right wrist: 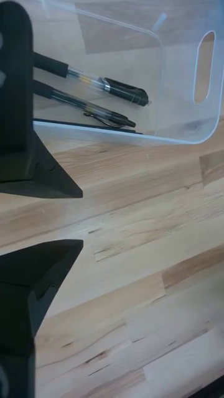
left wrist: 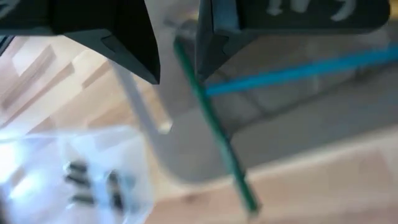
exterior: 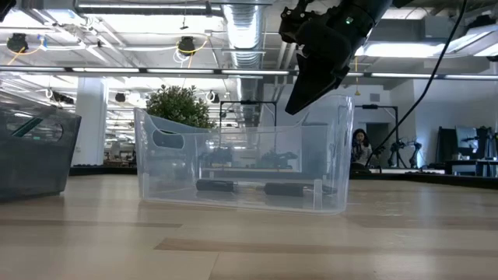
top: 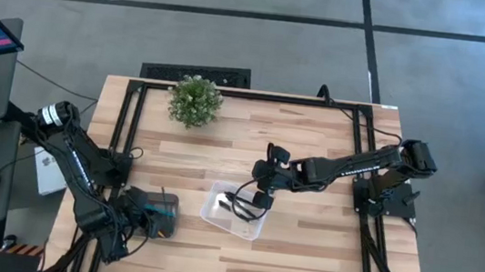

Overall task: Sort pens & pencils
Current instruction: Put the green pencil into the black bin

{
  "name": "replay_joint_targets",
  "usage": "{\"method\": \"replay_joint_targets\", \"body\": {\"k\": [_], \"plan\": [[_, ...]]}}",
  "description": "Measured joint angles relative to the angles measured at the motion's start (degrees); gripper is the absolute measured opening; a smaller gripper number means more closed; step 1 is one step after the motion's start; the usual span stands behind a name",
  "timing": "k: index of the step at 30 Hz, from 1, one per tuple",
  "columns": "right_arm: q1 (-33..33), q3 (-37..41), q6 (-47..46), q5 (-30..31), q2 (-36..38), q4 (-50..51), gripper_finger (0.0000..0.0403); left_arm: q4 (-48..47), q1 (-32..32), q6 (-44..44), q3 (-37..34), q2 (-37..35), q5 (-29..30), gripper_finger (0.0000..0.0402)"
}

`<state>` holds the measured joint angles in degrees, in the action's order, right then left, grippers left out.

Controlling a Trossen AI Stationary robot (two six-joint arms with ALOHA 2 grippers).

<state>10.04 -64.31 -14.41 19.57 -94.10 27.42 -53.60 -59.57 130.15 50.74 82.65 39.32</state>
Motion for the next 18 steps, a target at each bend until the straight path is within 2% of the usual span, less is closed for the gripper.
{"method": "replay_joint_targets", "body": {"k": [3,5,14,18], "plan": [[0.02,0.00,0.00,0.00,0.01,0.00,0.0137,-2.36,-0.14,-0.55,0.00,-0.03,6.41,0.0091],[0.02,0.00,0.00,0.00,0.02,0.00,0.0137,-3.91,0.01,-0.76,0.00,-0.07,8.26,0.0091],[0.02,0.00,-0.07,0.00,0.02,-0.02,0.0137,-4.29,4.69,-6.71,0.00,-0.07,9.26,0.0091],[0.02,0.02,-0.09,0.00,0.01,-0.02,0.0138,-2.71,7.83,-11.31,0.00,-0.07,3.34,0.0091]]}}
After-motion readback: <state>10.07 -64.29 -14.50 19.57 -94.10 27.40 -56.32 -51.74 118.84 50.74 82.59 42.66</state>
